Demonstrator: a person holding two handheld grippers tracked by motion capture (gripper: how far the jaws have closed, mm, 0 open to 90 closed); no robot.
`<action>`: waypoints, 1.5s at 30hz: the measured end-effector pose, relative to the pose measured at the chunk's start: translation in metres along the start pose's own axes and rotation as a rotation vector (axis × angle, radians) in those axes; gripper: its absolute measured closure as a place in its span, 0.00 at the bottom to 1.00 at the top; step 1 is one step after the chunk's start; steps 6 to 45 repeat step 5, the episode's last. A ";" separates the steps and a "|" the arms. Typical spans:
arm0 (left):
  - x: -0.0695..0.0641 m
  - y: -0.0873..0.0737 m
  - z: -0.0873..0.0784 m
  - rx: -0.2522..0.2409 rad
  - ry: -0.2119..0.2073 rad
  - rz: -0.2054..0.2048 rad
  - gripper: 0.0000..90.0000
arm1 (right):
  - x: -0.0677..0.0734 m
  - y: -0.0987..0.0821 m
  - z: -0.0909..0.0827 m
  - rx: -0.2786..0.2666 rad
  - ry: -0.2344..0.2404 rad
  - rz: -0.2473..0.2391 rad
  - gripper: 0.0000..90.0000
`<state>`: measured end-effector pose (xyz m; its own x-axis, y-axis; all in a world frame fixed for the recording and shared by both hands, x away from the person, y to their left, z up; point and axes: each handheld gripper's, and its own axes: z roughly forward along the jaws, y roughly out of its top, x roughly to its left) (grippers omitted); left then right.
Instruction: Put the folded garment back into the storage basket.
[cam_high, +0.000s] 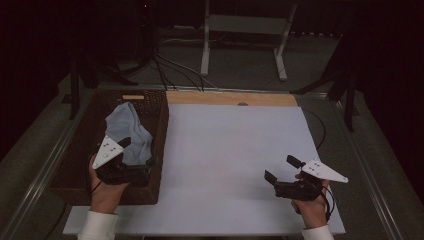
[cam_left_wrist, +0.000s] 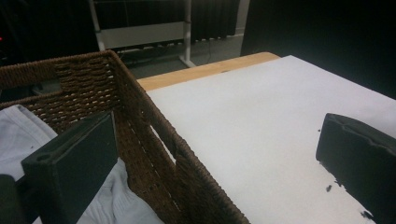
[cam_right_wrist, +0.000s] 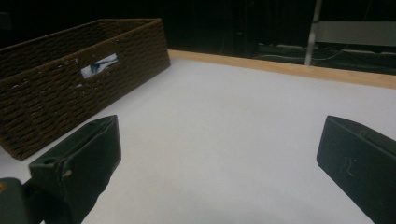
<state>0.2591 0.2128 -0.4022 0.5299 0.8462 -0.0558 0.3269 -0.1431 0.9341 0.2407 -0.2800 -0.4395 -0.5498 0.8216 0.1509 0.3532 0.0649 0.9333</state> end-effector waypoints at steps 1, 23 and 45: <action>0.000 0.000 0.000 0.000 0.001 -0.001 0.00 | -0.002 -0.001 -0.001 -0.005 0.000 0.004 0.00; 0.001 -0.002 0.001 0.005 0.001 -0.008 0.00 | -0.003 -0.002 -0.001 -0.003 -0.005 0.003 0.00; 0.001 -0.002 0.001 0.005 0.001 -0.008 0.00 | -0.003 -0.002 -0.001 -0.003 -0.005 0.003 0.00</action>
